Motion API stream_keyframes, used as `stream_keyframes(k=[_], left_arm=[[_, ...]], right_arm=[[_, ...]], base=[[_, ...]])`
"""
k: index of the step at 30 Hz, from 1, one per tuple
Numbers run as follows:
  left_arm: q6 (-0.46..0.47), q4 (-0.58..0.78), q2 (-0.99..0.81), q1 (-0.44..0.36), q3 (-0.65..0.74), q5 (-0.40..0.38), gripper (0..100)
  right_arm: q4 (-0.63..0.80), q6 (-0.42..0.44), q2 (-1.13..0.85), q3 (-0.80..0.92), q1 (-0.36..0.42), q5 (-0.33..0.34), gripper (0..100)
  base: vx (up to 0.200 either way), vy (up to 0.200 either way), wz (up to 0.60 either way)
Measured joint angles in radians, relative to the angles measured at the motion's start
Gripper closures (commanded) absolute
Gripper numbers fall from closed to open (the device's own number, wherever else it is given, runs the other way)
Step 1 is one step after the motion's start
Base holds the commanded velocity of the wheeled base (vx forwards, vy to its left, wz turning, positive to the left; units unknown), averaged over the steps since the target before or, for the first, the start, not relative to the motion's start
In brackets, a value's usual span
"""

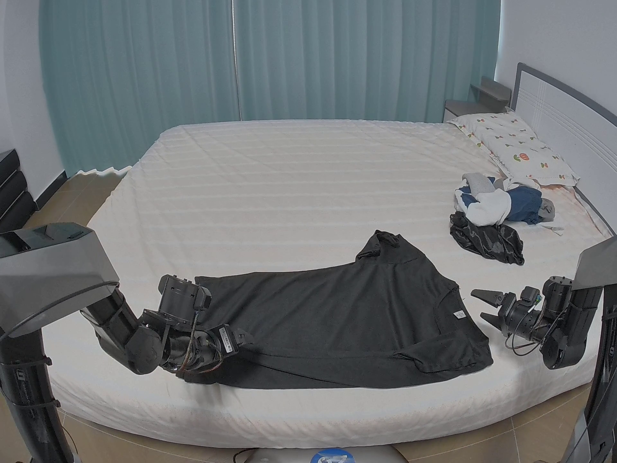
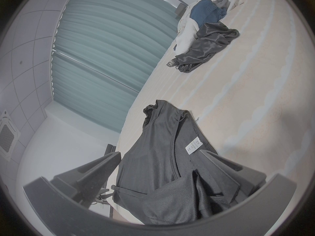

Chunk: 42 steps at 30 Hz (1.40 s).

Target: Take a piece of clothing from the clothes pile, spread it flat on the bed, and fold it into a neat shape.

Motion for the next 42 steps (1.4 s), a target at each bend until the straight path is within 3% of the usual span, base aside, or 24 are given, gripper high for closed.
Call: stream_keyframes(k=[7, 11, 15, 24, 28, 32, 39, 42], left_arm=[[-0.001, 0.008, 0.070, 0.003, -0.110, 0.075, 0], [-0.058, -0.020, 0.109, 0.026, -0.171, 0.121, 0], [-0.115, -0.099, 0.132, 0.054, -0.201, 0.134, 0], [-0.145, -0.234, 0.151, 0.141, -0.178, 0.130, 0], [-0.142, -0.244, 0.149, 0.186, -0.159, 0.079, 0], [-0.115, -0.245, 0.132, 0.214, -0.131, -0.056, 0], [0.096, -0.242, 0.107, 0.261, -0.064, -0.187, 0], [0.142, -0.241, 0.104, 0.275, -0.041, -0.213, 0]], right_arm=[[0.000, -0.002, 0.004, -0.001, 0.001, 0.000, 0], [0.000, -0.002, 0.007, -0.003, 0.001, 0.000, 0], [0.000, -0.004, 0.009, -0.004, 0.002, 0.000, 0], [0.000, -0.014, 0.011, 0.000, 0.002, 0.000, 0], [0.000, -0.015, 0.010, 0.005, 0.006, 0.000, 0], [0.000, -0.015, 0.007, 0.007, 0.012, 0.000, 0], [0.000, -0.015, 0.007, 0.009, 0.019, -0.001, 0], [0.000, -0.016, 0.007, 0.010, 0.024, -0.002, 0]], base=[[0.000, 0.000, 0.00], [0.000, 0.000, 0.00], [0.000, 0.000, 0.00], [0.000, 0.000, 0.00], [0.000, 0.000, 0.00], [0.000, 0.000, 0.00], [0.000, 0.000, 0.00], [0.000, 0.000, 0.00]])
